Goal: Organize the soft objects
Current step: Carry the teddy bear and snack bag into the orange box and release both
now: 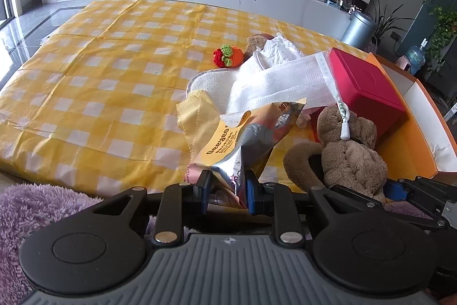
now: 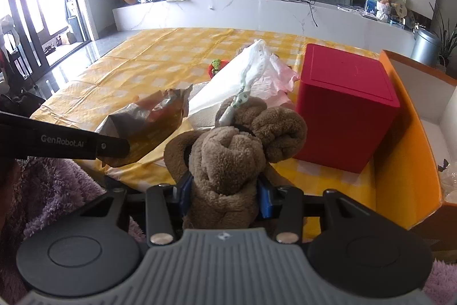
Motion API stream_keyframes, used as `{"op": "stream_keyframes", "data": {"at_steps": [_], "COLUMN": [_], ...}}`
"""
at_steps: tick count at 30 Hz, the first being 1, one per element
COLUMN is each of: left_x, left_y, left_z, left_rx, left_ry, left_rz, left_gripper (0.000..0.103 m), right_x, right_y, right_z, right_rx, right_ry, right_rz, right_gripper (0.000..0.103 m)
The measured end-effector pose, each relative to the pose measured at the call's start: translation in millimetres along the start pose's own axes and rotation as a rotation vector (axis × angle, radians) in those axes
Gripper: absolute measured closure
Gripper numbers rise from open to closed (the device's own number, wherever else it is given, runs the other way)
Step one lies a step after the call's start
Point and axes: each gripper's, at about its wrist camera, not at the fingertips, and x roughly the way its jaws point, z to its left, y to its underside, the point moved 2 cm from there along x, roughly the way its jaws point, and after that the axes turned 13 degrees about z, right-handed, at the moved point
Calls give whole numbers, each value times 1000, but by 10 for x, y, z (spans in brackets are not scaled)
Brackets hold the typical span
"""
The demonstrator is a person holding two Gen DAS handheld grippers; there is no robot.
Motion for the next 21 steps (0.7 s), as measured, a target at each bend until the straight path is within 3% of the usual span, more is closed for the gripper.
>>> {"op": "stream_keyframes", "data": {"at_steps": [10,21], "left_x": [-274,-577], "left_y": [30,-201], "left_z": [-167,-569], "left_rx": [14,88], "left_ry": [25,89], "left_rz": [-59,-105], "left_gripper": [75,75], "right_x": [-281,-703], "right_y": [119,109], "right_z": [-139,-460], "right_rx": [62,112], "right_ry": [21,23], "right_rz": [-53,-122], "right_gripper": [58,58]}}
